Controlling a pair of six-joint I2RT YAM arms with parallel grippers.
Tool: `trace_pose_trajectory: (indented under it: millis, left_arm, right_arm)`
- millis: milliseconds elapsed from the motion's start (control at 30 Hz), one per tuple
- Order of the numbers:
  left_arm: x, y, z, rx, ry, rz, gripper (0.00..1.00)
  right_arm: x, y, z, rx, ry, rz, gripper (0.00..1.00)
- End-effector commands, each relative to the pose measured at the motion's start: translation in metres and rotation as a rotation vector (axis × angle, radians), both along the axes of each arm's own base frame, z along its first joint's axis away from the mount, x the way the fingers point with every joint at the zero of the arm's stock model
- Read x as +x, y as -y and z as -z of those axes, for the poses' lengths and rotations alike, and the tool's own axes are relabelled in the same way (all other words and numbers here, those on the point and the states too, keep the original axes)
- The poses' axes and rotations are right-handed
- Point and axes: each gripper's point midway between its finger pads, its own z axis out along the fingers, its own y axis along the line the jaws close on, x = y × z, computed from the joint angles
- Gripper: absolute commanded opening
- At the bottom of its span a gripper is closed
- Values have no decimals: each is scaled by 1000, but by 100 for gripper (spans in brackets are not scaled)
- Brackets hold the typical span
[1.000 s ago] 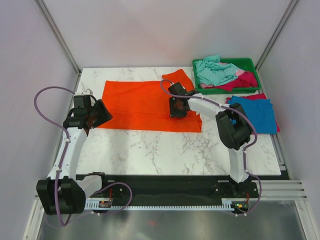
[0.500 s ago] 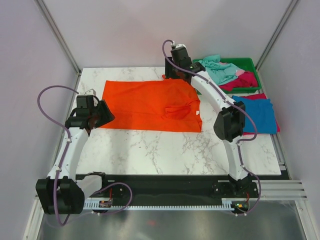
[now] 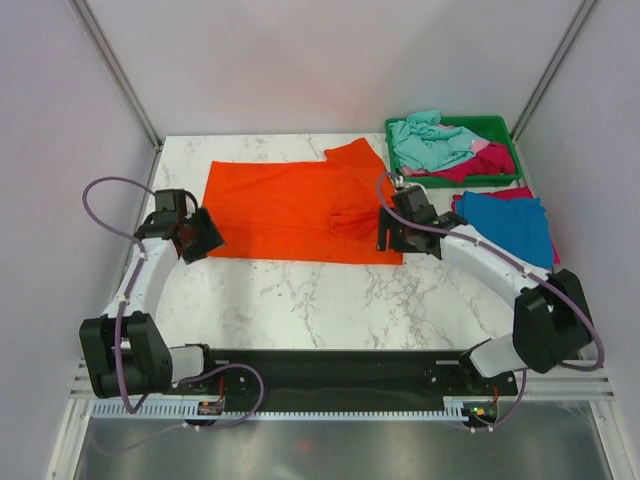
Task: Fold and stack the t-shirts
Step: Fold the tshirt
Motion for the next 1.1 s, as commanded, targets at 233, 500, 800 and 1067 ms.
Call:
trace_pose_trajectory:
  millis: [233,500,800,1067]
  left_arm:
    - [12,-51,26,-155,-80,-255,68]
    - [24,-69,46,-142,-109,-405,68]
    - [27,-81,89,-137,-156,-558,66]
    - [41,-90,88,-126,-71,-595,55]
  right_arm:
    - [-20,0,44,210,-73,47,77]
    - [-12,-3,81,244,-129,56,73]
    - [-15,19,95,231,-152,79,63]
    - [-20,18,103,249,-167,53,42]
